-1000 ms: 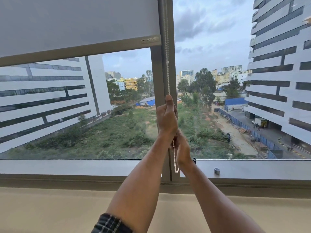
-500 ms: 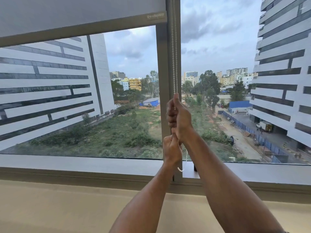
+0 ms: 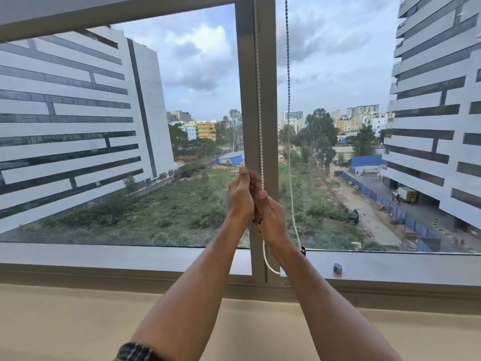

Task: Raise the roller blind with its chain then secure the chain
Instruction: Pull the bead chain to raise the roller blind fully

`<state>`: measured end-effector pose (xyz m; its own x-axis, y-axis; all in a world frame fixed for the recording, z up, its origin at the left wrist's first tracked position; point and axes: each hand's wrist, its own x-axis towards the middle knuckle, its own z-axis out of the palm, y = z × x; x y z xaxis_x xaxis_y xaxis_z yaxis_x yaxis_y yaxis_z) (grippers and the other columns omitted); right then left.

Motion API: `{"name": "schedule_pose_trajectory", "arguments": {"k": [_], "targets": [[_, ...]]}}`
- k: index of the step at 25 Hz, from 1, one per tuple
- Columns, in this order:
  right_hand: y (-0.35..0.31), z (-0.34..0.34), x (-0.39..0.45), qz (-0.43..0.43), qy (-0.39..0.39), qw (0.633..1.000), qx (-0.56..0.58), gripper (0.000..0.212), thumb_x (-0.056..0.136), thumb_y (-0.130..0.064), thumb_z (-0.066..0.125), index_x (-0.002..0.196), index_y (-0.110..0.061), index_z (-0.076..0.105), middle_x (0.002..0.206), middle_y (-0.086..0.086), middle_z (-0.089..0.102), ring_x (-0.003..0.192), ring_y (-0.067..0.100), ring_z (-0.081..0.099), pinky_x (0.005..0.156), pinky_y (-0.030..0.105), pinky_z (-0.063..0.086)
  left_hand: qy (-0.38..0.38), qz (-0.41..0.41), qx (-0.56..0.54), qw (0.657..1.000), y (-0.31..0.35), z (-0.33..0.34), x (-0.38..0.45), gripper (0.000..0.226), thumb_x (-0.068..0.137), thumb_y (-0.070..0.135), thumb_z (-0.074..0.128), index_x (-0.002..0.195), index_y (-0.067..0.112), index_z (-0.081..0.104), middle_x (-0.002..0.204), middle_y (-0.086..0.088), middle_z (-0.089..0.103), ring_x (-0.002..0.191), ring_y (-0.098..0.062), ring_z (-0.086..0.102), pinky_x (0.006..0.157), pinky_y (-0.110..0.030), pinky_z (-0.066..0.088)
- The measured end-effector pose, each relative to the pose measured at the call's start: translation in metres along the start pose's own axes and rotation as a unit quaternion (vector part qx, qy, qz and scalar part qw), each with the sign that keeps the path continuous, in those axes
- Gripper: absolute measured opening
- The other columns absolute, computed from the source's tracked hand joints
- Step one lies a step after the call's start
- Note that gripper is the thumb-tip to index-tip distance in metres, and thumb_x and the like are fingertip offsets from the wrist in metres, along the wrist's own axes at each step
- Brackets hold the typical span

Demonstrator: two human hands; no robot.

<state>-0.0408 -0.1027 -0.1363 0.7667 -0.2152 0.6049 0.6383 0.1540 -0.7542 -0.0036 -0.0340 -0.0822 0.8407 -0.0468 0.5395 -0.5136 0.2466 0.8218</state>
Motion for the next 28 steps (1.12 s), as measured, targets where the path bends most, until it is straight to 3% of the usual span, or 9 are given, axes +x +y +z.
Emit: {"name": "schedule_pose_trajectory", "arguments": {"k": [4, 7, 11, 14, 17, 20, 23, 25, 28], "targets": [[0.023, -0.006, -0.009, 0.049, 0.014, 0.998, -0.044, 0.044, 0.11, -0.014, 0.041, 0.068, -0.021, 0.052, 0.05, -0.009, 0.038, 0.039, 0.006, 0.026, 0.037, 0.021, 0.023, -0.079, -0.003, -0.04, 0.996, 0.037, 0.034, 0.01, 0.059, 0.106, 0.05, 0.032, 0.061, 0.017, 0.052, 0.051, 0.0, 0.045, 0.041, -0.014, 0.036, 0.041, -0.025, 0.029], [0.029, -0.013, -0.011, 0.034, 0.006, 0.997, -0.063, 0.038, 0.11, -0.006, 0.038, 0.075, -0.014, 0.051, 0.052, -0.011, 0.042, 0.042, 0.004, 0.03, 0.04, 0.018, 0.027, -0.041, 0.013, -0.019, 0.999, 0.033, 0.043, 0.006, 0.063, 0.107, 0.047, 0.037, 0.049, 0.022, 0.034, 0.046, -0.001, 0.03, 0.036, -0.012, 0.022, 0.039, -0.022, 0.017], [0.018, -0.025, -0.012, 0.026, -0.042, 0.996, -0.08, 0.012, 0.094, -0.013, 0.047, 0.096, -0.016, 0.058, 0.071, -0.01, 0.056, 0.06, 0.004, 0.045, 0.054, 0.017, 0.038, -0.011, 0.042, -0.021, 0.999, 0.025, 0.036, 0.009, 0.069, 0.105, 0.049, 0.042, 0.04, 0.027, 0.035, 0.039, 0.01, 0.031, 0.033, -0.008, 0.023, 0.038, -0.018, 0.018], [-0.003, -0.032, 0.004, -0.029, 0.032, 0.999, -0.034, 0.019, 0.097, -0.011, 0.047, 0.111, -0.012, 0.06, 0.091, 0.004, 0.06, 0.075, 0.009, 0.054, 0.065, 0.021, 0.043, 0.003, 0.051, 0.003, 0.999, 0.011, 0.03, 0.006, 0.07, 0.103, 0.051, 0.042, 0.037, 0.027, 0.04, 0.037, 0.014, 0.032, 0.032, -0.006, 0.026, 0.037, -0.018, 0.022], [-0.04, -0.028, 0.037, -0.056, 0.1, 0.993, 0.014, 0.027, 0.112, -0.021, 0.038, 0.112, -0.012, 0.063, 0.089, 0.0, 0.065, 0.07, 0.005, 0.06, 0.064, 0.024, 0.044, -0.006, 0.035, 0.028, 0.999, -0.018, 0.027, -0.012, 0.071, 0.102, 0.051, 0.04, 0.035, 0.026, 0.045, 0.035, 0.013, 0.035, 0.033, -0.006, 0.028, 0.04, -0.019, 0.022], [-0.07, -0.011, 0.061, -0.002, 0.047, 0.999, 0.025, 0.042, 0.112, -0.036, 0.036, 0.115, -0.006, 0.065, 0.082, 0.004, 0.065, 0.065, 0.015, 0.059, 0.063, 0.033, 0.046, -0.029, -0.001, 0.013, 0.999, -0.041, 0.027, -0.033, 0.067, 0.097, 0.055, 0.042, 0.038, 0.025, 0.038, 0.038, 0.011, 0.032, 0.036, -0.012, 0.025, 0.045, -0.029, 0.017], [-0.076, 0.003, 0.064, 0.049, -0.057, 0.997, 0.033, 0.057, 0.108, -0.051, 0.032, 0.101, -0.007, 0.069, 0.064, 0.0, 0.053, 0.046, 0.014, 0.045, 0.047, 0.026, 0.039, -0.035, -0.026, -0.018, 0.999, -0.05, 0.03, -0.047, 0.061, 0.099, 0.052, 0.043, 0.044, 0.027, 0.034, 0.042, 0.008, 0.028, 0.042, -0.01, 0.02, 0.047, -0.035, 0.012], [-0.071, 0.007, 0.062, 0.05, -0.062, 0.996, 0.025, 0.058, 0.103, -0.06, 0.039, 0.084, -0.015, 0.069, 0.055, -0.005, 0.041, 0.039, 0.009, 0.03, 0.038, 0.018, 0.028, -0.033, -0.02, -0.016, 0.999, -0.054, 0.029, -0.049, 0.063, 0.106, 0.041, 0.042, 0.045, 0.028, 0.034, 0.042, 0.008, 0.027, 0.042, -0.009, 0.019, 0.047, -0.036, 0.011], [-0.062, 0.002, 0.054, 0.022, -0.021, 1.0, 0.0, 0.055, 0.099, -0.065, 0.046, 0.059, -0.027, 0.049, 0.049, -0.01, 0.032, 0.038, 0.007, 0.02, 0.038, 0.015, 0.02, -0.06, -0.019, -0.022, 0.998, -0.061, 0.025, -0.047, 0.065, 0.109, 0.026, 0.041, 0.044, 0.028, 0.037, 0.039, 0.01, 0.03, 0.035, -0.007, 0.02, 0.042, -0.026, 0.011]]}}
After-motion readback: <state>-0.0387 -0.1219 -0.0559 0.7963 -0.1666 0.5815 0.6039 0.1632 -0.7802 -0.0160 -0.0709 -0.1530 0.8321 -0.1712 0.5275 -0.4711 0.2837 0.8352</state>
